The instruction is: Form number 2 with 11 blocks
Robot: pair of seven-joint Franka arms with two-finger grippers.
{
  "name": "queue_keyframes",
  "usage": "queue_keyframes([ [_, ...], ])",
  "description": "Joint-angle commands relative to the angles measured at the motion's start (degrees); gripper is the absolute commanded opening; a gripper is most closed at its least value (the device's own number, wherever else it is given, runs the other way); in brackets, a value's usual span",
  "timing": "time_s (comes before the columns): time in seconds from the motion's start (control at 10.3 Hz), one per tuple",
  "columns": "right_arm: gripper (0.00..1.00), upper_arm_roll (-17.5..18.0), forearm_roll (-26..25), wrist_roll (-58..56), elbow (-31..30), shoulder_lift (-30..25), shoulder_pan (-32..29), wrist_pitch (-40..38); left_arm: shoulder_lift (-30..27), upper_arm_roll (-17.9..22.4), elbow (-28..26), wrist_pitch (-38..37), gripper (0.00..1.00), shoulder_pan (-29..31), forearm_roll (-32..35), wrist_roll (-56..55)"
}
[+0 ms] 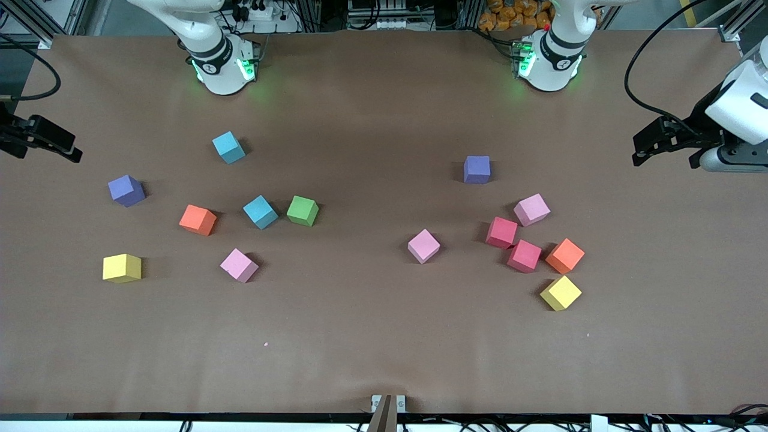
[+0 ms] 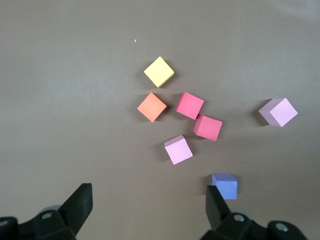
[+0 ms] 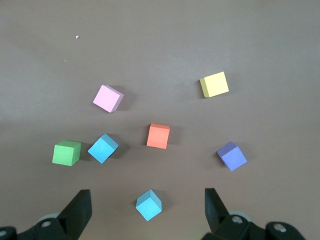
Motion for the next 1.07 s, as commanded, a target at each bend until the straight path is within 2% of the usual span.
queue_keyframes([
  [0.0,1.00,0.60,1.01,-0.02,-0.39,-0.67,-1.35,-0.45,0.20,-0.02,0.55,-0.48,1.00,0.39,-0.21,0.70],
  [0.19,1.00,0.60,1.19,-0.11,-0.57,-0.05,-2.67,0.24,0.02,-0.02,0.28,-0.48,1.00,0.57,-0.56,1.05],
  [0.97,1.00,1.13,1.19,-0.11,-1.62,-0.40,-1.79,-0.37,0.11,0.06,0.37,-0.48,1.00,0.92,-0.92,1.23],
])
